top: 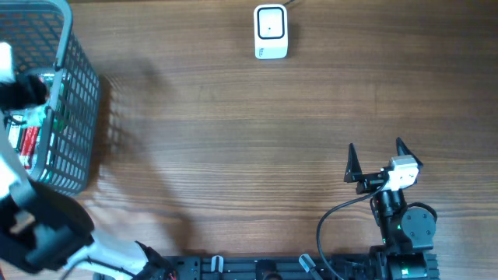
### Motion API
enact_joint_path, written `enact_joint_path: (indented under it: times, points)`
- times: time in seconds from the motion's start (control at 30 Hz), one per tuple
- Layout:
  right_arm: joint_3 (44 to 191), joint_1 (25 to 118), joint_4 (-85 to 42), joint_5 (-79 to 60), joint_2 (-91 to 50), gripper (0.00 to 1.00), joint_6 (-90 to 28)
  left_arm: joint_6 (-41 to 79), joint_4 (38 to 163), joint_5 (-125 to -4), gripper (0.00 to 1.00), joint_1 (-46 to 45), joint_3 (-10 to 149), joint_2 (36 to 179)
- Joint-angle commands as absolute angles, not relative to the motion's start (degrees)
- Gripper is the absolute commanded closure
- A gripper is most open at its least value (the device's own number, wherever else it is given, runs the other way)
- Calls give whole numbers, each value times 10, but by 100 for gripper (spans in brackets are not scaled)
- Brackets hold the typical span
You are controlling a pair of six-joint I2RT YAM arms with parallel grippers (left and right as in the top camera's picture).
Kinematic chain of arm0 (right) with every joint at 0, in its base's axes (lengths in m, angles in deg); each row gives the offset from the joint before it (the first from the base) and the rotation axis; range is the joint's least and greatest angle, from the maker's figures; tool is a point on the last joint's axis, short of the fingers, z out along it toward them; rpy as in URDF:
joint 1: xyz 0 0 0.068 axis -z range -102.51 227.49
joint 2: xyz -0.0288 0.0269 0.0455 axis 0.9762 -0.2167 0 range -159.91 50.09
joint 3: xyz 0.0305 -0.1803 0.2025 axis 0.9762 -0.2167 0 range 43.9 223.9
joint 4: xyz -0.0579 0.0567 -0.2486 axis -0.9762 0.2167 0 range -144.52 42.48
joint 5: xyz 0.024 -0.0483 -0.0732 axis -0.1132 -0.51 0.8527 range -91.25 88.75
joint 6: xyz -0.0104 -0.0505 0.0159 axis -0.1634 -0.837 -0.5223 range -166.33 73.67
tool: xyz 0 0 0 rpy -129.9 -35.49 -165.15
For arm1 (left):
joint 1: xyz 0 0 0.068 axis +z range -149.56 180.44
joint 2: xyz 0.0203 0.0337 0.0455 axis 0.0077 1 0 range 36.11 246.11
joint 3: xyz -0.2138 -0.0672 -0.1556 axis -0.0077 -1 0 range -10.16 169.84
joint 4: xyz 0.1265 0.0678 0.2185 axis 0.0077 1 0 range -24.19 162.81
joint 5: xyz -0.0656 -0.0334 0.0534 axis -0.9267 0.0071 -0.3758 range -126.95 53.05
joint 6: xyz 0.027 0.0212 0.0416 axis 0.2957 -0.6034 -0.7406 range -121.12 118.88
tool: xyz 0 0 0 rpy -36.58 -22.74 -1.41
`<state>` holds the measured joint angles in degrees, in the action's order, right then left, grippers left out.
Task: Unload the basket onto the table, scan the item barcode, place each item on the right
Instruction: 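Grasp the green-white pouch with the left gripper and lift it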
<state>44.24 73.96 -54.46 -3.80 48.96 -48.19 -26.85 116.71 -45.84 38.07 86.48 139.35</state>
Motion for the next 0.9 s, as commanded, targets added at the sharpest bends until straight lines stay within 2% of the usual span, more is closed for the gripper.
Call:
enact_joint_path:
  times: [0.0, 0.2, 0.43, 0.63, 0.87]
  points:
    - [442, 741, -546, -42, 491, 0, -492, -247, 1158, -461, 27, 382, 897, 1322]
    - [442, 741, -546, -42, 491, 0, -492, -212, 1175, -462, 27, 382, 897, 1282]
    - [442, 741, -546, -42, 491, 0, -492, -212, 1225, -461, 25, 382, 878, 1301]
    - [442, 741, -546, -42, 491, 0, -492, -212, 1221, -462, 0, 382, 841, 1357]
    - [442, 741, -546, -42, 491, 0, -492, -217, 1187, -483, 0, 382, 841, 1437]
